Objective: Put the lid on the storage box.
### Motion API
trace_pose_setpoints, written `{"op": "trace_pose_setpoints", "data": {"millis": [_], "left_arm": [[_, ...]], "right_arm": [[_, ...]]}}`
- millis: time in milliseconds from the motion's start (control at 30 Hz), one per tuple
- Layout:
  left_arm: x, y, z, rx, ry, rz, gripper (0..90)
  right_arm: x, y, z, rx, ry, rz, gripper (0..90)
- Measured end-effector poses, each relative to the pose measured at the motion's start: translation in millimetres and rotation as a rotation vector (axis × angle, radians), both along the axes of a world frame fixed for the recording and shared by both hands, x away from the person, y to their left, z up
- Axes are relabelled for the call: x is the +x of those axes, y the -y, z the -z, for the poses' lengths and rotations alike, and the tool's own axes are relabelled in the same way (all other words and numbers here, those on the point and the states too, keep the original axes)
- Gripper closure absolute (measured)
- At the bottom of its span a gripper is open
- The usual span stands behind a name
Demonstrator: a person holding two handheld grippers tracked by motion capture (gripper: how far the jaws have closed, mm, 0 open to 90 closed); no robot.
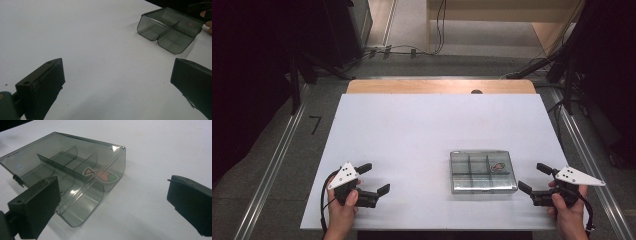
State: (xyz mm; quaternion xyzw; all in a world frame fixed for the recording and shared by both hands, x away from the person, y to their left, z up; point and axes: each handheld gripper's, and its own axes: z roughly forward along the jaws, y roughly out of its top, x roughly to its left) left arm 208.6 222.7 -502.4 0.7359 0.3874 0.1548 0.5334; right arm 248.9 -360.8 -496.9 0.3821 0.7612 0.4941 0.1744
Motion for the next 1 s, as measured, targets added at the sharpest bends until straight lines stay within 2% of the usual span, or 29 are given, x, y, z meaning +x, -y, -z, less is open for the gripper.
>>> {"op": "trace_pose_setpoints", "data": {"millis": [433, 633, 1000], "left_arm": [[-2.8, -12.2, -0.5, 0.025, -0.004, -0.021, 0.0], [-5.0, -20.4, -2.3, 0.022, -0.001, -0.041, 0.0], [-8.6, -39.9, -3.7, -0.001, 0.004, -0.086, 0.0]], "right_arm": [[0.6, 0.7, 0.6, 0.006, -0.007, 0.004, 0.0], [0.6, 1.2, 0.8, 0.011, -0.010, 0.001, 0.0], [0.9, -2.9, 2.9, -0.009, -0.015, -0.006, 0.0]]}}
